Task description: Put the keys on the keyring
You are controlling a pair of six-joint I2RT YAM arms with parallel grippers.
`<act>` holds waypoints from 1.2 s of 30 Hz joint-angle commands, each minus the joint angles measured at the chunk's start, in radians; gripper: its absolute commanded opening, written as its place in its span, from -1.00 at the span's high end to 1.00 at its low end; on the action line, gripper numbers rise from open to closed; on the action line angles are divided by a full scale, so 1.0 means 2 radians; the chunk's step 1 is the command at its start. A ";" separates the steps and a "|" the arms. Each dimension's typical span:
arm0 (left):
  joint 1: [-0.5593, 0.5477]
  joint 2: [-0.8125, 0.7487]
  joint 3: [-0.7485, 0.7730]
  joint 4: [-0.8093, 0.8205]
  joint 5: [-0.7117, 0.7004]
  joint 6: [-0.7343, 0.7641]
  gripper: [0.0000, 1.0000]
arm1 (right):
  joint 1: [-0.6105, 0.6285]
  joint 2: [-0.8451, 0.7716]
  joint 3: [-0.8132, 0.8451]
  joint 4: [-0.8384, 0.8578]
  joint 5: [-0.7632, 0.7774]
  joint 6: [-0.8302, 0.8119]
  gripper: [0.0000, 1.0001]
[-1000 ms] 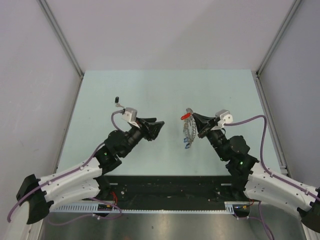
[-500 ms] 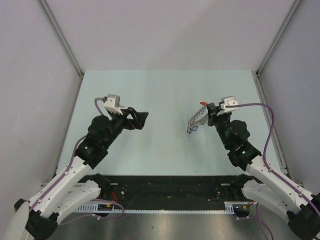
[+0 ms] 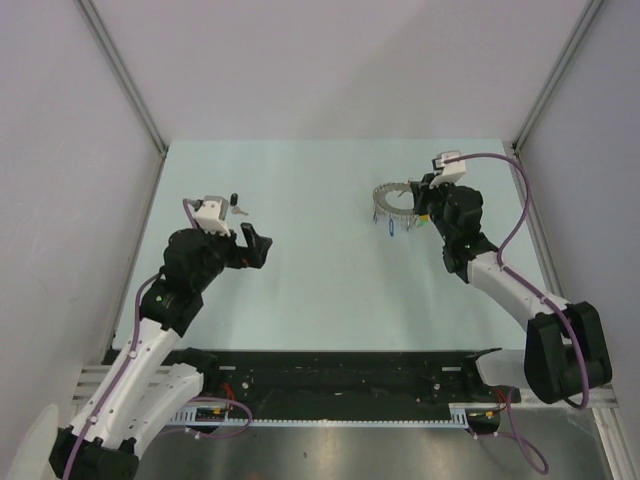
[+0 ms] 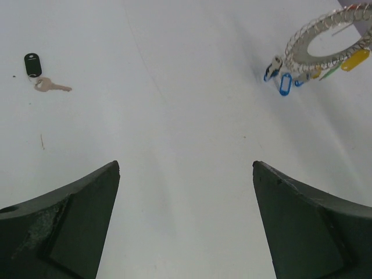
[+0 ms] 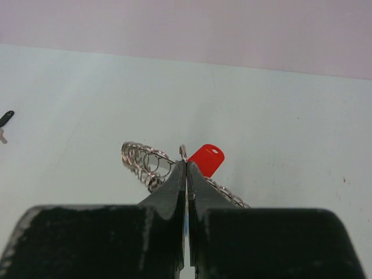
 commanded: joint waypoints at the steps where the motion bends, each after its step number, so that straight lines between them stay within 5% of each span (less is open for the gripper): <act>1: 0.006 -0.028 -0.001 -0.010 -0.014 0.043 -1.00 | -0.045 0.023 0.035 0.099 -0.077 0.045 1.00; 18: 0.006 -0.116 -0.025 0.006 -0.098 0.049 -1.00 | -0.129 -0.058 -0.081 -0.056 0.024 0.123 0.63; 30: 0.006 -0.263 -0.054 0.032 -0.165 0.014 -1.00 | -0.133 -0.259 -0.085 -0.183 0.083 0.144 -0.77; 33: 0.006 -0.311 -0.074 0.055 -0.170 0.019 -1.00 | -0.133 -0.320 -0.081 -0.209 0.086 0.145 -0.99; 36: 0.007 -0.356 -0.091 0.068 -0.192 0.018 -1.00 | -0.133 -0.378 -0.072 -0.238 0.084 0.142 -0.99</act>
